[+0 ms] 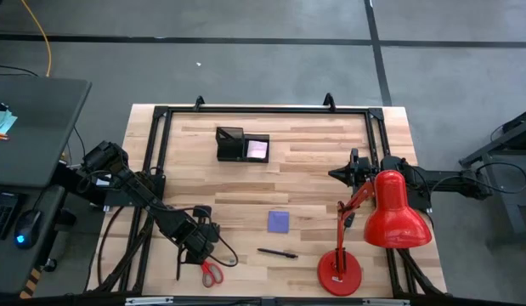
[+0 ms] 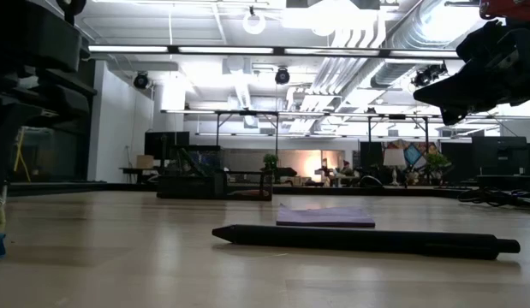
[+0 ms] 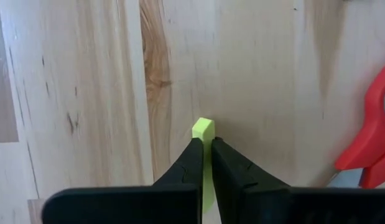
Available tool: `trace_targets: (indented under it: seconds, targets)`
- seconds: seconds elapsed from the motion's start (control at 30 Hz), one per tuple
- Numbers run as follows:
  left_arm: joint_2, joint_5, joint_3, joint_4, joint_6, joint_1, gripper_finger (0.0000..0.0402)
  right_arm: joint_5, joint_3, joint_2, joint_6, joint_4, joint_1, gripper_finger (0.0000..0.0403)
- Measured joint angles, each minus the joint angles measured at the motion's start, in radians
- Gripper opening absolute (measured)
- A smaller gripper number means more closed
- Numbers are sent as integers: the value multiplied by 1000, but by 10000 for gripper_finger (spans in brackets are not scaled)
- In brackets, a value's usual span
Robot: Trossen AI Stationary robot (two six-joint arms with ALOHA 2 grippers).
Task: Pick and place office supplies into organizer
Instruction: Put the yellow eraser into the black desk organizer
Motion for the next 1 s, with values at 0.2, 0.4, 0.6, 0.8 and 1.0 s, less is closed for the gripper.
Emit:
trace_targets:
  seconds: [0.2, 0.4, 0.6, 0.8, 1.0]
  targets:
    - [0, -17, 12, -51, -8, 1, 1, 0, 0, 0, 0, 0, 0, 2]
    - [0, -64, 77, -130, 5, 1, 1, 0, 0, 0, 0, 0, 0, 2]
    - [0, -106, 152, -231, 30, 17, 1, 0, 0, 0, 0, 0, 0, 2]
    - [0, -150, 163, -260, 84, 86, 1, 0, 0, 0, 0, 0, 0, 3]
    - [0, -203, 163, -259, 186, 205, 0, 0, 0, 0, 0, 0, 0, 3]
